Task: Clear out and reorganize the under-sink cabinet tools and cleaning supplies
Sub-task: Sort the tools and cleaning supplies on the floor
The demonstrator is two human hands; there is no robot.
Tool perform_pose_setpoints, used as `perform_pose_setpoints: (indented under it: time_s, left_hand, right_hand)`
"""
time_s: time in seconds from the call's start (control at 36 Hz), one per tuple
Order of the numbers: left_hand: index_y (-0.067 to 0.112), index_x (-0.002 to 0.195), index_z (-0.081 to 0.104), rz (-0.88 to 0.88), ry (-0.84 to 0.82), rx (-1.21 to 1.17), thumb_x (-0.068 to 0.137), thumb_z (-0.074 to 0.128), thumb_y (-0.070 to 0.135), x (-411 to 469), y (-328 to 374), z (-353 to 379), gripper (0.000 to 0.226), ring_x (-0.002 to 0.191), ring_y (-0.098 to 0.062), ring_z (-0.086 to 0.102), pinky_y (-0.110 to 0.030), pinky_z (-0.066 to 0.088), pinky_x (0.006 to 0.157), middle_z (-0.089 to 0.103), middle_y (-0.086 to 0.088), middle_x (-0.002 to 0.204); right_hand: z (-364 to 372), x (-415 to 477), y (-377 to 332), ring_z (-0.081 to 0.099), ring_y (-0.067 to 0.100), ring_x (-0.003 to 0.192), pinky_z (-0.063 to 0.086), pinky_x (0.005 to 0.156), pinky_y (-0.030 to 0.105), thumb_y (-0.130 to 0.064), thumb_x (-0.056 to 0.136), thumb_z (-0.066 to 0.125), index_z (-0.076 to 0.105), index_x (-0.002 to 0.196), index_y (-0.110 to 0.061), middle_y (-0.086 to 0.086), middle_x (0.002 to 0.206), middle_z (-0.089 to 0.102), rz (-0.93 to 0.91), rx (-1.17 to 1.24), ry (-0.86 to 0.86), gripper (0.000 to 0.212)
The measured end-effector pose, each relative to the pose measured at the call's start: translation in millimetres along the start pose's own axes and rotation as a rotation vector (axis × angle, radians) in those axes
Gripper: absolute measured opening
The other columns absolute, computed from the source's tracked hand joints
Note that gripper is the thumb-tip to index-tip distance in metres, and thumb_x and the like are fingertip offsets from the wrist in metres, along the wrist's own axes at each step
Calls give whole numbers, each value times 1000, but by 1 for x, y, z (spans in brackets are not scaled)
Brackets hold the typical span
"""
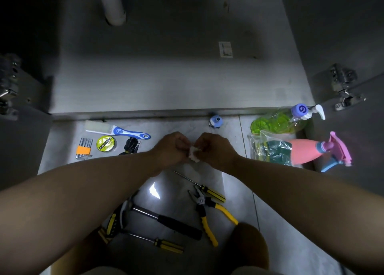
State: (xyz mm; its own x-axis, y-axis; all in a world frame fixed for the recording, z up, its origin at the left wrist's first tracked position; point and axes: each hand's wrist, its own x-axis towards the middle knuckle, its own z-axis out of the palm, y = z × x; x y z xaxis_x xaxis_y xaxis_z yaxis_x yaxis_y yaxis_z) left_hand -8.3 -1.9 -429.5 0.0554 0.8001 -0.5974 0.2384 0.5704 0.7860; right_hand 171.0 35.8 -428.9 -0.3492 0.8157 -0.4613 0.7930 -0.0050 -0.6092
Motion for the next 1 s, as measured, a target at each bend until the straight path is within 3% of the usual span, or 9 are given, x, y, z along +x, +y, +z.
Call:
perform_pose_setpoints:
  time_s: [0.06,0.19,0.31,0.44,0.56,0.75,0.86,0.94,1.0]
  left_hand:
    - [-2,109,65,1,22,0,75,80,-10,0,-3,-2,38,88,-23,67,-29,55,71,73,-22,104]
    - [5,106,67,32,-9,152,83,67,-10,5,-11,-6,28,78,-17,65,-14,49,56,75,-19,103]
    - [9,108,67,114,-40,490,89,58,-2,5,-19,-16,24,93,-20,64,-23,48,74,71,-11,107]
    - [23,113,59,220,-153,930,94,49,12,-5,-23,-29,24,101,-25,60,-35,49,85,55,-2,115]
    - [21,116,58,249,-206,996,99,49,16,-8,-27,-33,20,105,-23,59,-33,48,87,55,-1,117]
    - [24,117,60,271,-232,1079,101,48,23,-19,-34,-49,20,105,-20,61,-36,51,87,56,3,117]
    - [27,117,60,252,-179,1115,97,51,28,-28,-39,-61,22,108,-19,61,-41,54,84,56,6,120]
    - [26,112,60,261,-109,1090,93,54,27,-35,-43,-71,19,105,-22,61,-39,54,80,55,4,116]
    - [24,102,57,282,-23,1081,90,59,26,-39,-47,-80,12,99,-27,62,-38,52,75,54,2,108]
  right_hand:
    - [-3,1,2,62,7,79,51,72,22,-20,82,77,69,92,-16,-6,85,67,22,7,5,14]
    - [-8,2,11,60,10,82,48,68,17,-13,83,71,70,92,-16,-6,85,64,92,-34,93,9]
    - [-17,6,19,64,24,90,55,79,33,-8,83,63,70,92,-12,8,96,68,163,-127,208,12]
    - [-26,14,25,65,26,92,51,78,30,-8,85,61,72,91,-15,8,97,71,208,-163,266,15]
    - [-26,18,27,65,24,94,39,74,20,-7,85,61,75,93,-17,7,101,72,228,-172,276,19]
    - [-21,18,28,64,26,101,49,86,28,-9,87,62,74,104,-16,10,111,70,236,-185,260,22]
    - [-16,14,21,60,32,100,48,83,34,-21,89,62,61,119,-15,13,120,53,226,-232,270,31]
    - [-8,6,12,57,27,99,51,82,39,-21,88,62,54,115,-17,8,114,52,171,-264,262,29]
    - [-2,2,4,57,22,92,51,76,35,-16,86,61,54,107,-19,3,104,55,86,-240,209,22]
